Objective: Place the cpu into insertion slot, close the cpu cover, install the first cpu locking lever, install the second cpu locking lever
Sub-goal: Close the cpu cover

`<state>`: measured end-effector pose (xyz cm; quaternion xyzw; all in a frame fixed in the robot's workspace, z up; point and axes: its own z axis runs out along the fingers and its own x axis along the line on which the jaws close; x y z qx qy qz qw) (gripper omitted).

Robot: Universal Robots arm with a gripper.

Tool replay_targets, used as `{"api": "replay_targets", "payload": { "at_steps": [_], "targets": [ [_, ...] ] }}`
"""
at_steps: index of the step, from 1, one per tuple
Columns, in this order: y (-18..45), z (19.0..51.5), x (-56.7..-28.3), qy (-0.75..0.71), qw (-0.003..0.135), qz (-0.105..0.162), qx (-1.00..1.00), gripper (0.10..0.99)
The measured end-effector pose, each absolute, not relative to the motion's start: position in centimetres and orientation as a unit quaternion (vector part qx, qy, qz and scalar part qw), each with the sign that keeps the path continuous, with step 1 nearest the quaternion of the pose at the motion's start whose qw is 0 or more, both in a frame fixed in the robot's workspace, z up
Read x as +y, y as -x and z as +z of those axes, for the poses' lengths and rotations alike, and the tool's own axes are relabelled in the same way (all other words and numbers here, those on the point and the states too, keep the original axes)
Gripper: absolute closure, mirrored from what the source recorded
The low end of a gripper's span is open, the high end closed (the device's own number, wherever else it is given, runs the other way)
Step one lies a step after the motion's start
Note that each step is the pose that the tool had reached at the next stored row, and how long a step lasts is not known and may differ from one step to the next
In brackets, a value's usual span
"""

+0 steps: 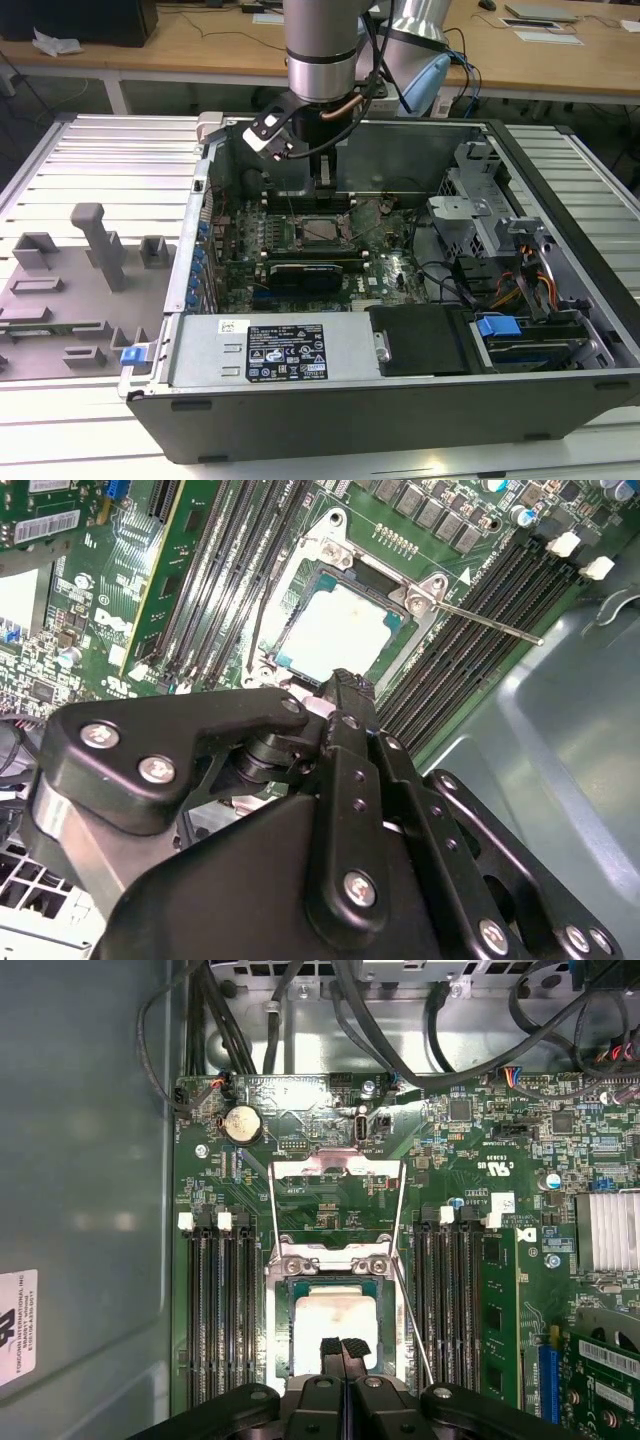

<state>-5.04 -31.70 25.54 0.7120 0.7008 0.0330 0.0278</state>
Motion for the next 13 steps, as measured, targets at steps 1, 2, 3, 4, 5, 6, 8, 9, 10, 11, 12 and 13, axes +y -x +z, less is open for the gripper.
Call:
{"api": "replay_targets", "payload": {
  "at_steps": [1,2,3,4,5,6,8,9,10,11,12,13],
  "targets": [
    [5.04,25.54,-31.7,-0.712,0.028,0.033,0.701,0.98],
    [5.04,25.55,-31.7,-0.712,0.028,0.033,0.701,0.98],
    [5.04,25.55,-31.7,-0.712,0.028,0.033,0.701,0.98],
    [5.04,25.56,-31.7,-0.712,0.028,0.033,0.701,0.98],
    [5.04,25.56,-31.7,-0.712,0.028,0.033,0.701,0.98],
    [5.04,25.57,-31.7,-0.712,0.028,0.033,0.701,0.98],
    [5.04,25.57,-31.7,-0.712,0.028,0.033,0.701,0.98],
    [5.04,25.57,-31.7,-0.712,0.028,0.033,0.701,0.98],
    [5.05,25.63,-31.71,-0.712,0.028,0.033,0.701,0.98],
    [5.04,25.86,-31.7,-0.712,0.028,0.033,0.701,0.98],
    [4.95,25.88,-31.7,-0.712,0.028,0.033,0.701,0.98],
    [4.56,25.88,-31.7,-0.712,0.028,0.033,0.701,0.98]
  ]
}}
